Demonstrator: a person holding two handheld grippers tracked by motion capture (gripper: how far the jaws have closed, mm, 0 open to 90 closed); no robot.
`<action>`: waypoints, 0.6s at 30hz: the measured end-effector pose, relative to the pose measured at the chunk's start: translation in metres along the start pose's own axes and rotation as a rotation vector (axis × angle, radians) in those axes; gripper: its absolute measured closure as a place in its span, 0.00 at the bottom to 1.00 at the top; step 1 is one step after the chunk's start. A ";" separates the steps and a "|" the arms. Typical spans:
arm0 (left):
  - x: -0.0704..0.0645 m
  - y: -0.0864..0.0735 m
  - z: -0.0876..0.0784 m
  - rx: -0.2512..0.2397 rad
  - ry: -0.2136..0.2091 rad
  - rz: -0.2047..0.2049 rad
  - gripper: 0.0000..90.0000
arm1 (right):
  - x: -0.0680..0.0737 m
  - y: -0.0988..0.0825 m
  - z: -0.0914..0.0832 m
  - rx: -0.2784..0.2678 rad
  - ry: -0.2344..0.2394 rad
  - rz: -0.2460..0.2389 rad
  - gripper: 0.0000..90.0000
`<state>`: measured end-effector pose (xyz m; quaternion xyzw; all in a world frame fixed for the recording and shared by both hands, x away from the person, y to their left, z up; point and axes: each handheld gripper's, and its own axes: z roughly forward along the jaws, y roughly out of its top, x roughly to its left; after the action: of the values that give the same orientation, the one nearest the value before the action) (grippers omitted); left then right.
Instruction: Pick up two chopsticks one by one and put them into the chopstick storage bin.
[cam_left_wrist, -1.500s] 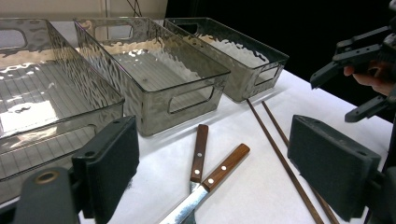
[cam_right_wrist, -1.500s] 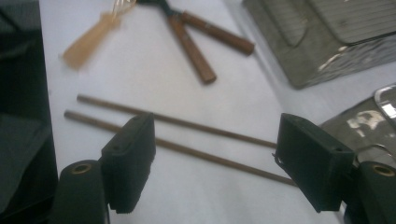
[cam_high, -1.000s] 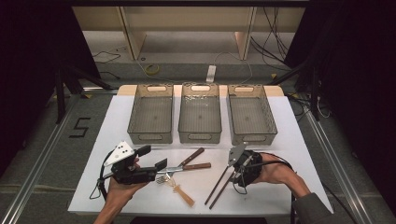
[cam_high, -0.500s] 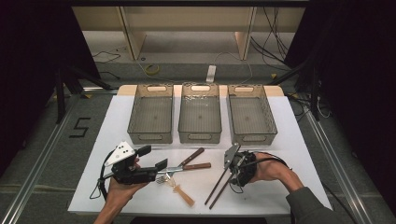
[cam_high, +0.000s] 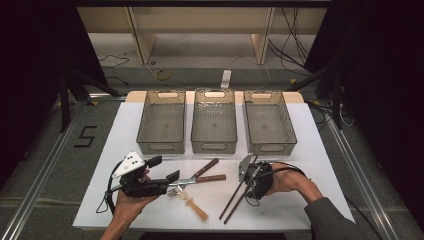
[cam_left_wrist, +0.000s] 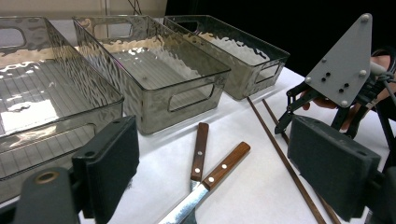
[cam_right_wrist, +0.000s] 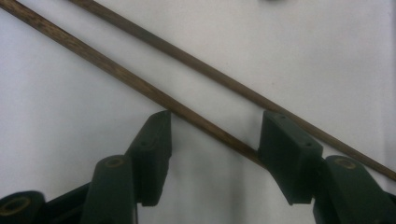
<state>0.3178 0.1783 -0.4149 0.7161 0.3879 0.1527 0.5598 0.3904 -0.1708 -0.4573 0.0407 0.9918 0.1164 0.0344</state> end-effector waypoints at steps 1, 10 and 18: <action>0.000 0.000 0.000 0.000 0.000 0.000 0.18 | -0.001 0.000 0.000 -0.003 0.002 -0.008 0.51; 0.000 0.000 -0.001 0.001 -0.002 0.003 0.18 | -0.005 0.009 0.002 0.054 0.031 -0.034 0.52; 0.000 0.000 -0.001 0.002 -0.002 0.005 0.18 | 0.000 0.009 0.001 0.078 0.024 -0.025 0.59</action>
<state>0.3171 0.1786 -0.4143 0.7177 0.3856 0.1531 0.5592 0.3910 -0.1620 -0.4559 0.0285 0.9963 0.0776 0.0222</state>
